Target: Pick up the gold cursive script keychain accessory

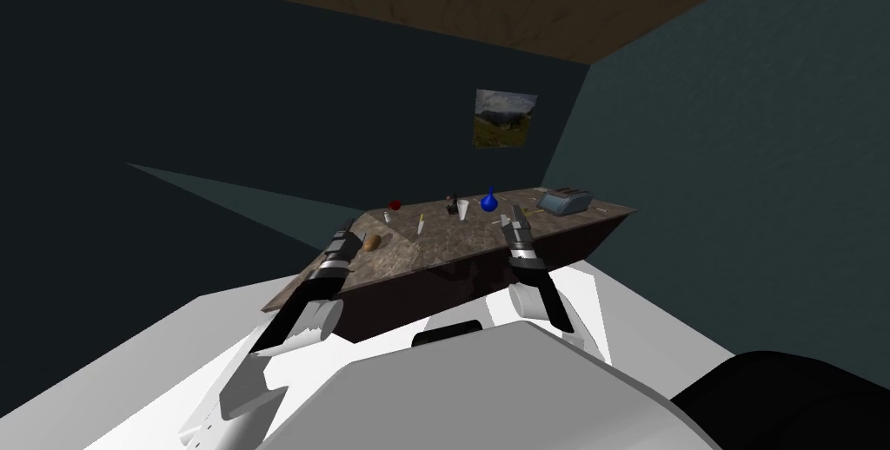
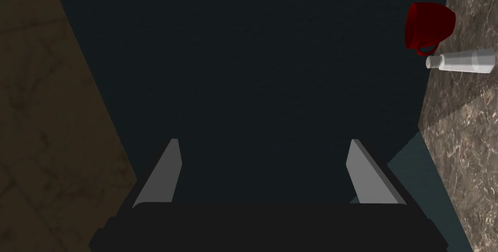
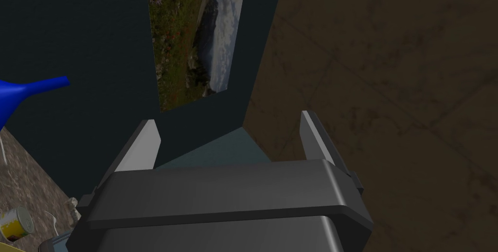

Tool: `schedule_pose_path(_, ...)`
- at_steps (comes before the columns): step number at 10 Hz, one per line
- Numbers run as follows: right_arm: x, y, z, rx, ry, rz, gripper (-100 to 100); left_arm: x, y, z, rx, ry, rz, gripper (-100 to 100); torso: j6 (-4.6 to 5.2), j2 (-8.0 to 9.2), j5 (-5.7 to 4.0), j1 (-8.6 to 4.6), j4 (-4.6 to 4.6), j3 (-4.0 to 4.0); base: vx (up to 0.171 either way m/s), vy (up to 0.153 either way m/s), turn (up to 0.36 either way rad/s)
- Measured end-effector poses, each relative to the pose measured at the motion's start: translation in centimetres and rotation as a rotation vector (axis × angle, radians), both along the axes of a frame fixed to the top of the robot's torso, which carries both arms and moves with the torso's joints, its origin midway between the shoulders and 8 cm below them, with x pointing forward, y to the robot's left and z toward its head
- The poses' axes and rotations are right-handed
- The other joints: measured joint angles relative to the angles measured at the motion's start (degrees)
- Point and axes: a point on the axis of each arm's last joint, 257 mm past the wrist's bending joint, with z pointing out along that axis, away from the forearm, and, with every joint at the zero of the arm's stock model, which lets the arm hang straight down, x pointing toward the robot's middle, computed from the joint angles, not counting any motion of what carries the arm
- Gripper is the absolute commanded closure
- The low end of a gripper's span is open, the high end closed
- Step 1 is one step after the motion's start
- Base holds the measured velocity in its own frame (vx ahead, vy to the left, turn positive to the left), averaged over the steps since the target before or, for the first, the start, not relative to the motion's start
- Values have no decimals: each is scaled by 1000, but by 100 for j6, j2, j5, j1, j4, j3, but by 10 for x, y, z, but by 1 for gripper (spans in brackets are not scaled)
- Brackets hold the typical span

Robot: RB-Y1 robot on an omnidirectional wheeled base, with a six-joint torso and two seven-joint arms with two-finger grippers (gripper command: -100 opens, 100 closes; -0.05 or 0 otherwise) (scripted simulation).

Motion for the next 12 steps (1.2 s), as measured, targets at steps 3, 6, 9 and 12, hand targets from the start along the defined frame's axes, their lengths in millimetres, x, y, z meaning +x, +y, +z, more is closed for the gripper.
schedule_pose_path(3,0,0,0,0,0,0,0,7,11,-9,-19,60,16,-100,0,-1,0,1,0,-1,-18,6,-40)
schedule_pose_path(6,0,0,0,0,0,0,0,14,23,-19,-40,115,34,-100,1,0,0,1,0,0,-19,5,-44)
schedule_pose_path(9,0,0,0,0,0,0,0,20,35,-26,-64,171,56,-100,0,-3,0,0,-1,-2,-12,2,-51)
schedule_pose_path(12,0,0,0,0,0,0,0,25,48,-36,-93,231,82,-100,0,-3,0,-1,-1,-2,-14,1,-57)
